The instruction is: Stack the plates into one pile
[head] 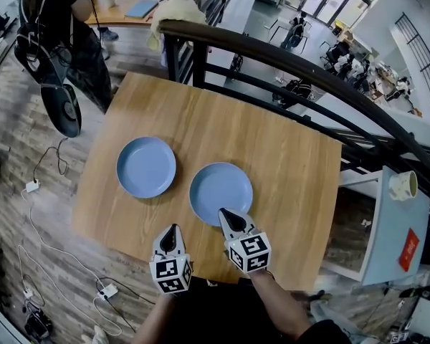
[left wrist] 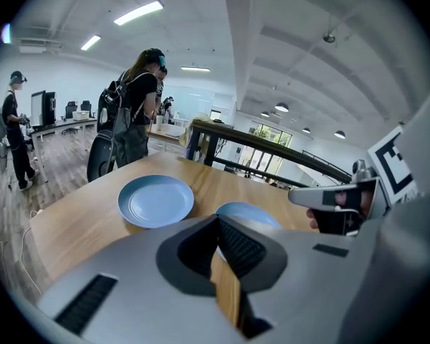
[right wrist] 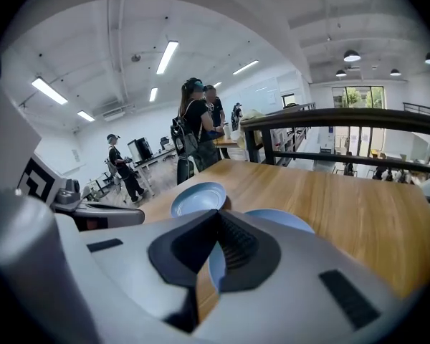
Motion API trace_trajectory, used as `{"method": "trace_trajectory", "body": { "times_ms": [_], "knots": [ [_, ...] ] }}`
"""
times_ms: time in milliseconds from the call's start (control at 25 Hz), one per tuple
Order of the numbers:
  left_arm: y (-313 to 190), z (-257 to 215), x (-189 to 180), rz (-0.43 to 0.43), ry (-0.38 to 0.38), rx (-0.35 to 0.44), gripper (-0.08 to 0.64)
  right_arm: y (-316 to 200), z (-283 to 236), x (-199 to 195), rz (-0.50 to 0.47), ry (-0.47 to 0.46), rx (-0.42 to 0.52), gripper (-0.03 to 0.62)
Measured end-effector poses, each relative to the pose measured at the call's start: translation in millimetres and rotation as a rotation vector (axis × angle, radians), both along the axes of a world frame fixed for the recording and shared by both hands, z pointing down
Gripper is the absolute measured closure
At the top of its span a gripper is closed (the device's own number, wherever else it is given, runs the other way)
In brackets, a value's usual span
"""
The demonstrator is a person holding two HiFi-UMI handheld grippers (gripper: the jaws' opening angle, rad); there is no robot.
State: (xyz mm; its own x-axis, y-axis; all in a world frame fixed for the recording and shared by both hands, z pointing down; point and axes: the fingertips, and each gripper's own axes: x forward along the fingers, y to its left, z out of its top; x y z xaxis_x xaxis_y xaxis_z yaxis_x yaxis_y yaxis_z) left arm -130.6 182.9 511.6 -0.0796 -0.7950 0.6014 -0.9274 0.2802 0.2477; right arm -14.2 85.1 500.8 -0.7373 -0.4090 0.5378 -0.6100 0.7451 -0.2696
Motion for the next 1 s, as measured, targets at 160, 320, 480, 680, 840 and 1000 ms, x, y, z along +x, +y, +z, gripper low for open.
{"method": "trace_trajectory", "body": {
  "times_ms": [160, 320, 480, 680, 840, 1000],
  "knots": [
    [18.8, -13.5, 8.5, -0.041, -0.02, 0.014, 0.538, 14.7, -15.5, 4.5, -0.04, -0.031, 0.025, 0.563],
    [39.8, -23.6, 11.7, -0.089, -0.032, 0.024, 0.538, 30.5, -19.6, 5.3, -0.08, -0.053, 0.036, 0.563],
    [56.9, -25.6, 3.6, -0.121, -0.054, 0.021, 0.538, 37.7, -20.1, -5.8, -0.119, -0.075, 0.048, 0.563],
    [77.7, -35.6, -14.7, -0.15, -0.076, 0.024, 0.538, 53.3, -28.9, -22.0, -0.147, -0.09, 0.047, 0.563],
    [78.1, -32.8, -39.6, -0.163, -0.07, 0.031, 0.538, 54.2, -30.1, -42.7, -0.151, -0.089, 0.054, 0.563],
    [71.8, -26.1, -71.7, -0.137, -0.058, 0.029, 0.538, 51.6, -29.4, -66.6, -0.132, -0.076, 0.061, 0.563]
  ]
}}
